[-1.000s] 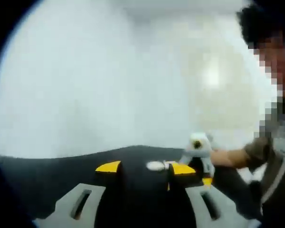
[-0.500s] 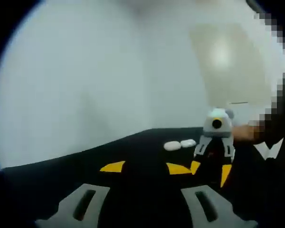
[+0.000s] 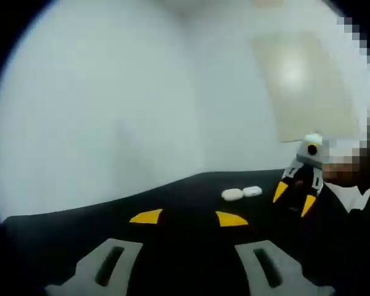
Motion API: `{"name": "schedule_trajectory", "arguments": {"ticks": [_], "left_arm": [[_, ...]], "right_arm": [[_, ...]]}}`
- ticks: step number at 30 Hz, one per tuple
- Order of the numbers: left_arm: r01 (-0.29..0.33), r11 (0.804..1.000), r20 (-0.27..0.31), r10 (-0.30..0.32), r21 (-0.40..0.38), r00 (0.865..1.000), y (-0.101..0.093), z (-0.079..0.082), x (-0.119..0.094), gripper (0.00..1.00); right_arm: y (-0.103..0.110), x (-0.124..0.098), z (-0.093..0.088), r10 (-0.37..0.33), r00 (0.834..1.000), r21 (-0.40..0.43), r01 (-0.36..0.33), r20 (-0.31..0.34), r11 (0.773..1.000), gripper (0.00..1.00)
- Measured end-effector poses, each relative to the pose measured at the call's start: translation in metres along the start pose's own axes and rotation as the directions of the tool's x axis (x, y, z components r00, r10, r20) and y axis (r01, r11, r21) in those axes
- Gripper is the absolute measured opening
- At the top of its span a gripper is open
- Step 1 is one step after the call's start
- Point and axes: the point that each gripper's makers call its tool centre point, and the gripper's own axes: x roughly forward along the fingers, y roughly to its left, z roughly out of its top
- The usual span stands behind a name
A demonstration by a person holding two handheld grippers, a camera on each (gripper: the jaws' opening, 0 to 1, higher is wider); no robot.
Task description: Pick up three earphones and place each one into its charging case using tactile feedback, ensure that each earphone is properly inserted and securely positioned inside the case.
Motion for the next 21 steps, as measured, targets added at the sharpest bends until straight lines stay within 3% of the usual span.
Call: {"name": "schedule_trajectory", "arguments": {"ticks": [3, 5, 7, 9, 13, 15, 16, 21], "left_arm": [[-0.003, 1.000, -0.009, 0.003, 0.003, 1.000, 0.000, -0.002, 0.001, 0.29], [-0.006, 1.000, -0.016, 0.006, 0.010, 1.000, 0.000, -0.004, 0.002, 0.29], [-0.009, 1.000, -0.024, 0.009, 0.015, 1.000, 0.001, -0.006, 0.002, 0.29], [-0.013, 1.000, -0.032, 0.014, 0.024, 0.999, 0.002, -0.007, 0.002, 0.29], [-0.025, 0.999, -0.036, 0.026, 0.027, 0.999, 0.007, -0.008, 0.001, 0.29], [-0.034, 0.999, -0.036, 0.035, 0.019, 0.999, 0.010, -0.009, 0.000, 0.29], [-0.041, 0.999, -0.038, 0.041, 0.016, 0.998, 0.012, -0.009, -0.001, 0.29], [-0.041, 0.999, -0.043, 0.042, 0.017, 0.998, 0.012, -0.010, -0.001, 0.28]], "right_arm": [[-0.031, -0.024, -0.020, -0.131, 0.990, 0.100, 0.135, -0.047, 0.986, 0.37], [-0.055, -0.038, -0.037, -0.233, 0.969, 0.135, 0.242, -0.084, 0.961, 0.37], [-0.074, -0.052, -0.054, -0.311, 0.941, 0.177, 0.332, -0.137, 0.926, 0.37], [-0.094, -0.068, -0.066, -0.415, 0.893, 0.184, 0.444, -0.174, 0.877, 0.37], [-0.116, -0.086, -0.091, -0.489, 0.826, 0.300, 0.560, -0.281, 0.772, 0.37], [-0.119, -0.089, -0.099, -0.494, 0.813, 0.355, 0.579, -0.307, 0.734, 0.37], [-0.118, -0.088, -0.102, -0.483, 0.817, 0.380, 0.575, -0.315, 0.724, 0.37], [-0.107, -0.078, -0.111, -0.458, 0.823, 0.406, 0.566, -0.338, 0.717, 0.37]]}}
